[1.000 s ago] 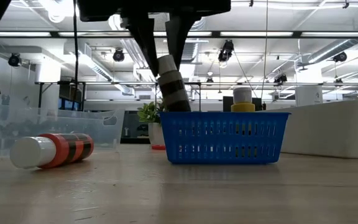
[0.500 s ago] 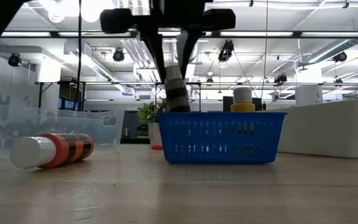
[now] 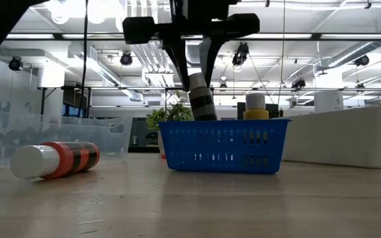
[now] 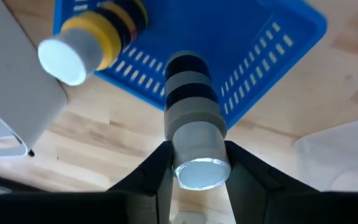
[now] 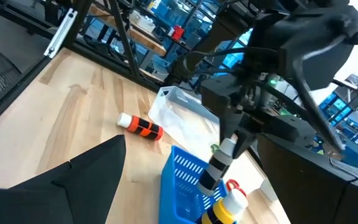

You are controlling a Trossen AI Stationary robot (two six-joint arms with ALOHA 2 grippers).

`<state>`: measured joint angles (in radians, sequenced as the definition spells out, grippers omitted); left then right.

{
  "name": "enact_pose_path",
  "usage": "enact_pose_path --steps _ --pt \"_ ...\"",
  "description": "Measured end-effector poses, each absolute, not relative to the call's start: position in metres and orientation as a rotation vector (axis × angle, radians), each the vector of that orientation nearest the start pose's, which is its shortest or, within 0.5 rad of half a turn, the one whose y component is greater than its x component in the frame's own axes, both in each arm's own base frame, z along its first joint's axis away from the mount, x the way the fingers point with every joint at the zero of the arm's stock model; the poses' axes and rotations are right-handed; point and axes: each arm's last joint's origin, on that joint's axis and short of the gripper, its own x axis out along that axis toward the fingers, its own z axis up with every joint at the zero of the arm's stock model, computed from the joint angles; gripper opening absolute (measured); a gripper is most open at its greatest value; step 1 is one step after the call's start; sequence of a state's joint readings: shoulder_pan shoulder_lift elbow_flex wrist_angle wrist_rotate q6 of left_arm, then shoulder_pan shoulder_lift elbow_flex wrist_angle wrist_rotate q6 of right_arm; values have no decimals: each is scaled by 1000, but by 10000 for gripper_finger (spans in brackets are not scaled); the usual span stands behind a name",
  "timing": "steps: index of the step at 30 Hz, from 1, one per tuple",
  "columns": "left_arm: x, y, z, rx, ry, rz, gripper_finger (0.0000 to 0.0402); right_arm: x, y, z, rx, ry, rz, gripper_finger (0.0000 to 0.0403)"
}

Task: Pick & Place Paint Supplies
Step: Put the gray paint bottle in the blue bin

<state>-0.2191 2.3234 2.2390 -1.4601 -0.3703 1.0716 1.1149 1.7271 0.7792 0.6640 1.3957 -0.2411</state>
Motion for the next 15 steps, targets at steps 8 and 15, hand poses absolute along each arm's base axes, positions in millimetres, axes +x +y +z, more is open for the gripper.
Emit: enact_pose_path --steps 8,15 --pt "443 -93 240 1248 1433 -738 116 168 277 180 -519 123 -286 361" --pt "439 -96 238 1182 1463 -734 116 167 276 180 -510 122 -287 361"
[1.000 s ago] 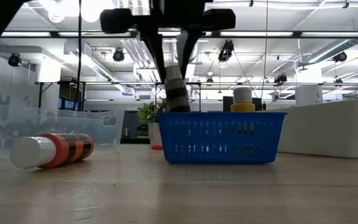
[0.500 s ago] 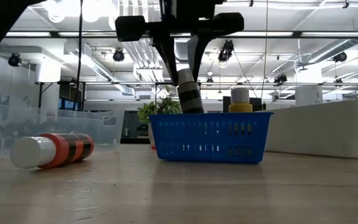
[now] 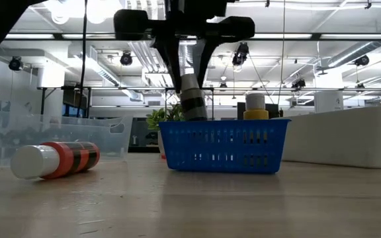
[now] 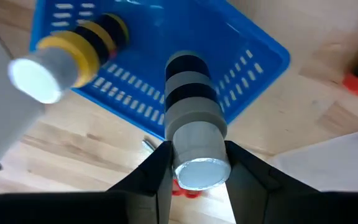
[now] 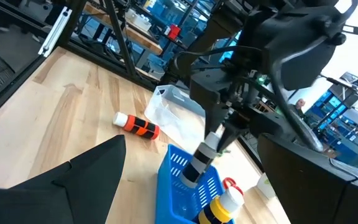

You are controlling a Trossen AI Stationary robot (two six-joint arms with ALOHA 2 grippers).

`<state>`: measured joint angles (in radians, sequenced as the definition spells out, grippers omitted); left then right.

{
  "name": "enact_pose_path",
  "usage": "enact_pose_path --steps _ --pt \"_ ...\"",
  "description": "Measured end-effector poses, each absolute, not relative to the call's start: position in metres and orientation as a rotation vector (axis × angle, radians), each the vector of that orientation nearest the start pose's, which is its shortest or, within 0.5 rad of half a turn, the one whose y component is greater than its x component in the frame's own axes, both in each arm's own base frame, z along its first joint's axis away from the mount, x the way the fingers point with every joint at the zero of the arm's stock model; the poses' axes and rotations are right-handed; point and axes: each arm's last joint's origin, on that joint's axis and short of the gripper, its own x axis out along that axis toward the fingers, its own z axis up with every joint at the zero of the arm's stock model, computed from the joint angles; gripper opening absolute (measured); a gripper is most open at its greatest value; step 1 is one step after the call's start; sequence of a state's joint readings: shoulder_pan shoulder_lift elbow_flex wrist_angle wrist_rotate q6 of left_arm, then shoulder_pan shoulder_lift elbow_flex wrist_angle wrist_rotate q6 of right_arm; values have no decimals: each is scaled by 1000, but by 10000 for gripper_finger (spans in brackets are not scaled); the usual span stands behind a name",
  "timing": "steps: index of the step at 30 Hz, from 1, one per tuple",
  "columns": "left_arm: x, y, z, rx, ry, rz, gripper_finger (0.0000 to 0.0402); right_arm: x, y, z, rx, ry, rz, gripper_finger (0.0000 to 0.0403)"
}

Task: Pick & Place Paint Supplies
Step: Put the gray paint bottle in the blue bin

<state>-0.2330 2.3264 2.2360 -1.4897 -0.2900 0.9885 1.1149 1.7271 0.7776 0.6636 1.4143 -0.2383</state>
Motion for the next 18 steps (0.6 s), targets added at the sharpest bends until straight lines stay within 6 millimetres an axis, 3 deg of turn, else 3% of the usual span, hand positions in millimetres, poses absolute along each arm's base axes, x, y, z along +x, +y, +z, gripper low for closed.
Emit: enact_pose_path --steps 8,18 --pt "430 -112 237 1072 1489 -797 116 167 276 179 -512 123 -287 361" --pt "431 -123 237 1054 1436 -806 116 167 276 179 -509 122 -287 361"
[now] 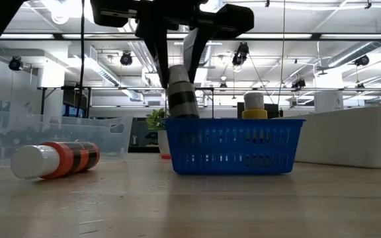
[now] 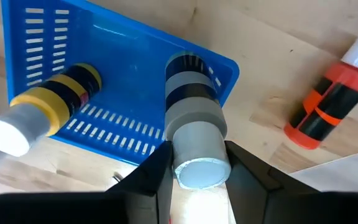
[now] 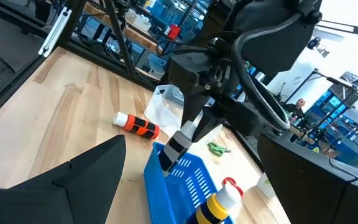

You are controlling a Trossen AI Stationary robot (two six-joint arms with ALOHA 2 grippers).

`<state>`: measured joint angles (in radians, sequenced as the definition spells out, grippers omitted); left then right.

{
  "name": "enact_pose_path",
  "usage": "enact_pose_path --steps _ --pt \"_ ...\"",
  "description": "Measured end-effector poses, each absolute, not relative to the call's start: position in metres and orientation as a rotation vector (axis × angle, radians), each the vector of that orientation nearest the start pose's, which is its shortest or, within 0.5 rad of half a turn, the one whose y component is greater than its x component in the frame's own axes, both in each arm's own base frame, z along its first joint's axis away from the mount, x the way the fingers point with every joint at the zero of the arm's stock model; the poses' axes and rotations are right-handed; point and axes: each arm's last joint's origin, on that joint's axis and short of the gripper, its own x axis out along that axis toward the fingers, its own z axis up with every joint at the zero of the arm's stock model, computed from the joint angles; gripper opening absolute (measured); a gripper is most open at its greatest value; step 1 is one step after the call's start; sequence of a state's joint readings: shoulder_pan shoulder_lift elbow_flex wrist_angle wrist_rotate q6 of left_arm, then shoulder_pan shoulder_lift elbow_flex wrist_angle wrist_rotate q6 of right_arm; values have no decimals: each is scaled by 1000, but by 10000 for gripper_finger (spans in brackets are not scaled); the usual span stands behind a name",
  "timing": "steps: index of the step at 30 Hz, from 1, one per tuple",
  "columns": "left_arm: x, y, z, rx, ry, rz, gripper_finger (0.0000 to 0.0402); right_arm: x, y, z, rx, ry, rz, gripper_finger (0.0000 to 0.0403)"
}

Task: Pick & Place Paint Supplies
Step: Put the gray paint bottle in the blue bin

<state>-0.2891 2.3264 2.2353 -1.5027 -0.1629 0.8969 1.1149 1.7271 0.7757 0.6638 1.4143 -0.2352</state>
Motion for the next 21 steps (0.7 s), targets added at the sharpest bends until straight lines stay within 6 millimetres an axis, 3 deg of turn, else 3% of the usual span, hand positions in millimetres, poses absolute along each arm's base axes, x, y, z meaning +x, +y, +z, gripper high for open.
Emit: enact_pose_path --steps 9,21 --pt "435 -122 237 1059 1401 -806 116 167 276 179 -505 122 -287 361" --pt "441 -102 234 1115 1430 -738 116 167 276 179 -505 122 -288 361"
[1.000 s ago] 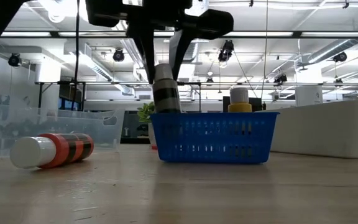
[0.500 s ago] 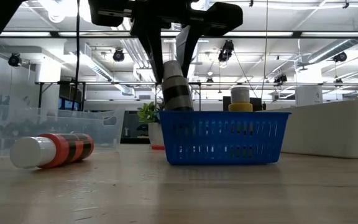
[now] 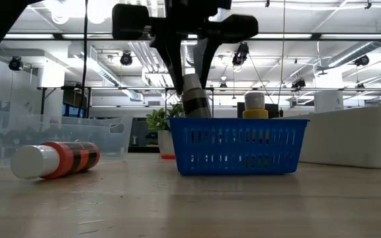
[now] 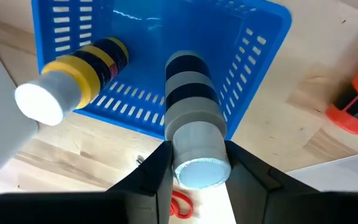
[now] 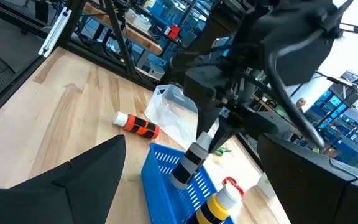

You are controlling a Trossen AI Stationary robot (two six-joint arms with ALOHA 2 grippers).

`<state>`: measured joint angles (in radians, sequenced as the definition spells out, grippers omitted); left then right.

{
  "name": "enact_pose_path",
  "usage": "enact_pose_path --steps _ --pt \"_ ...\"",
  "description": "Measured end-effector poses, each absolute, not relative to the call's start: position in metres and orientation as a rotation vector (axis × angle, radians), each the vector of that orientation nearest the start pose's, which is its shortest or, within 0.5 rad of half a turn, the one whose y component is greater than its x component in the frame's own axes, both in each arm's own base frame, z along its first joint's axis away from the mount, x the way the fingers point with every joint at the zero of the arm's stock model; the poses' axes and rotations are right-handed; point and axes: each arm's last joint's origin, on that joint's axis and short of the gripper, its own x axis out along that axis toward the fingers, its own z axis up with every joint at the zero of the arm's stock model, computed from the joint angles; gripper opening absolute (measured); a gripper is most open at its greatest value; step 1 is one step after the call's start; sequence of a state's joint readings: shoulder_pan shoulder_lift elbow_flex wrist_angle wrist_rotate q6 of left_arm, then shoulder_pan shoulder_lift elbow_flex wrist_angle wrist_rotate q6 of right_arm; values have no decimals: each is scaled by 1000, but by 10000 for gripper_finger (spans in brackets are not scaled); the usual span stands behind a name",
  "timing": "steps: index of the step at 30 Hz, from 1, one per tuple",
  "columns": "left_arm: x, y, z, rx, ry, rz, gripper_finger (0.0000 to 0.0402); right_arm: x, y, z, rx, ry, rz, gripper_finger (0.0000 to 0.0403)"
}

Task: Pick & Place Paint Supplies
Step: Put the gray paint bottle in the blue bin

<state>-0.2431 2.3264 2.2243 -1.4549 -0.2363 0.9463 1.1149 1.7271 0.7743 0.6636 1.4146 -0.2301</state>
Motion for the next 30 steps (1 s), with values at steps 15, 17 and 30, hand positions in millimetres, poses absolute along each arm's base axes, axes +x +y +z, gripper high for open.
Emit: enact_pose_path --steps 15,17,30 --pt "442 -95 213 1153 1479 -691 119 166 274 175 -498 123 -290 361" --pt "443 -95 213 1155 1467 -675 144 166 273 175 -499 124 -290 361" --pt "445 -97 219 1149 1458 -591 178 163 267 166 -467 124 -292 361"
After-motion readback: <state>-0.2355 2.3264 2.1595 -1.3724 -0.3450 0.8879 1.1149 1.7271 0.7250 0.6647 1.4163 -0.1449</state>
